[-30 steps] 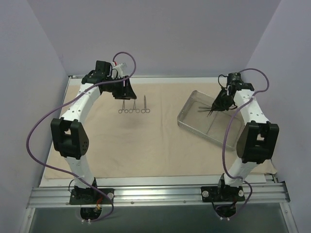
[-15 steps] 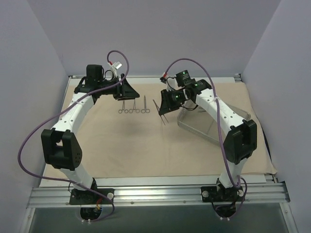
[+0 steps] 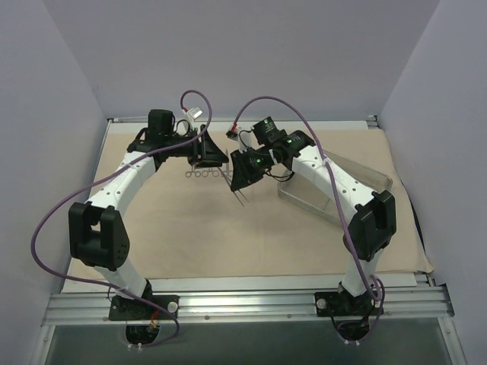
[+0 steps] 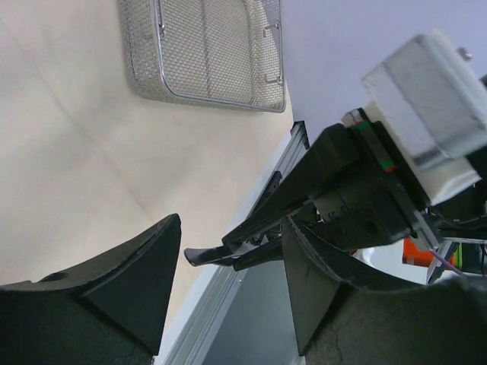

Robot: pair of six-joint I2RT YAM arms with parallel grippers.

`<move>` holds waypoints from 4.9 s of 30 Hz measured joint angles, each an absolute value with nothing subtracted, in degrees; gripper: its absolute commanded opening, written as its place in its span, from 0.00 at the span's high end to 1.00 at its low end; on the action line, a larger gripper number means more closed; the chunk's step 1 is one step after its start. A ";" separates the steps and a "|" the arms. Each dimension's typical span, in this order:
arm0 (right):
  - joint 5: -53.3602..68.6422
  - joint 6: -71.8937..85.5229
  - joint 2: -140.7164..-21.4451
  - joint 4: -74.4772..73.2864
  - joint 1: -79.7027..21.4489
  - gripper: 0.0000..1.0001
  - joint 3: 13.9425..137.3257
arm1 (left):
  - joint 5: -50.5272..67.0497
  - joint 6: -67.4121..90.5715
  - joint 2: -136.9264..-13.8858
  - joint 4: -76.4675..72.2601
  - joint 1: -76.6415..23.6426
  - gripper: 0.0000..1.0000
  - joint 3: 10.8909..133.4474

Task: Open and lay out the surgical kit
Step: Place the medical item in the surgical kit.

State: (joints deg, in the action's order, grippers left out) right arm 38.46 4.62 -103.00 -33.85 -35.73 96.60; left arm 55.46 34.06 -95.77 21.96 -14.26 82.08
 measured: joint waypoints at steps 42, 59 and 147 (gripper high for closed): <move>25.93 31.86 -110.50 -34.37 -31.38 0.34 108.33 | 40.86 44.82 -96.44 6.92 -13.89 0.98 77.71; 18.79 96.44 -100.86 -8.97 -32.77 0.27 90.39 | 25.08 42.28 -86.72 -11.07 -14.33 0.98 71.57; 12.67 34.39 -106.39 -29.67 -35.24 1.00 110.83 | 39.57 16.91 -93.76 23.83 -24.29 0.98 84.38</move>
State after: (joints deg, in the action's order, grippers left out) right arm 12.67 34.39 -106.39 -29.67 -35.24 110.83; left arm 39.57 16.91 -93.76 23.83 -24.29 84.38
